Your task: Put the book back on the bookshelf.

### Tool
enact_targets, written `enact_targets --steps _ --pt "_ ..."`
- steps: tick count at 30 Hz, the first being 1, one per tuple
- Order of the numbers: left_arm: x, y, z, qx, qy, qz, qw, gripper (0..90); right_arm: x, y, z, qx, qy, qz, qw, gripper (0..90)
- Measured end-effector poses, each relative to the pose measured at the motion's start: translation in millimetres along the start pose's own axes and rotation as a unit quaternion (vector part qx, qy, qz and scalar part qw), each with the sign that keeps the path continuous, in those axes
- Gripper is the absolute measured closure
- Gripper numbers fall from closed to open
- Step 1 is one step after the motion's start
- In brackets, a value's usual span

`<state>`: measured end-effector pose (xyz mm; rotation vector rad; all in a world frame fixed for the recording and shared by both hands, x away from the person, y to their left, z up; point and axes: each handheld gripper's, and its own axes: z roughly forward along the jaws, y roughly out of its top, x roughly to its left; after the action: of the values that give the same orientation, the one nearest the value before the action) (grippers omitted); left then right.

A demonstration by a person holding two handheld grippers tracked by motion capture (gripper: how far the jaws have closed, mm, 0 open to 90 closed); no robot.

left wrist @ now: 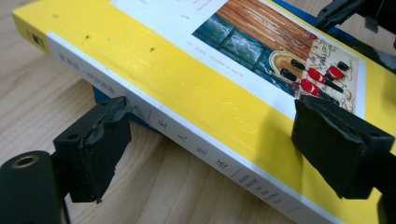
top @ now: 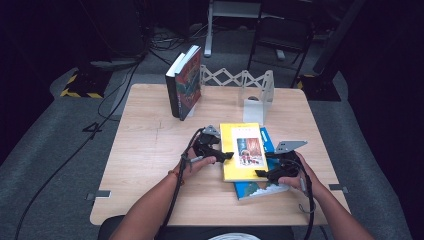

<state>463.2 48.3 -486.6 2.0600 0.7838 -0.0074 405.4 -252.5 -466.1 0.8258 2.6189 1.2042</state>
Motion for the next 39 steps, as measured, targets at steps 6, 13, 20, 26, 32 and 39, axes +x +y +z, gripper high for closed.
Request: enact_targets --steps 6,13,20,26,32,39 --pt "6.1 1.5 2.4 0.015 -0.022 -0.024 0.9994 10.0 0.2 0.4 0.1 0.001 -0.001 -0.004 1.0 11.9" --pt "-0.3 4.8 9.1 0.035 -0.048 -0.001 0.9982 6.0 1.1 0.8 -0.1 0.002 -0.003 -0.012 0.9999 11.8" --pt "-13.7 4.9 -5.1 -0.017 -0.006 0.055 0.9983 15.8 1.1 -0.3 -1.7 0.003 -0.002 -0.027 0.9996 11.5" --pt "-26.2 10.9 -22.4 -0.06 -0.004 0.062 0.9963 27.0 1.6 -1.8 -1.7 -0.004 0.0 -0.034 0.9994 11.7" --pt "-36.1 17.1 -20.9 -0.049 -0.016 0.062 0.9968 31.7 2.9 -1.3 -1.7 -0.011 -0.005 -0.05 0.9987 11.8" --pt "-33.2 25.6 -10.2 -0.016 0.006 0.041 0.999 39.3 9.2 -1.5 -1.0 -0.036 0.007 -0.088 0.9955 27.3"
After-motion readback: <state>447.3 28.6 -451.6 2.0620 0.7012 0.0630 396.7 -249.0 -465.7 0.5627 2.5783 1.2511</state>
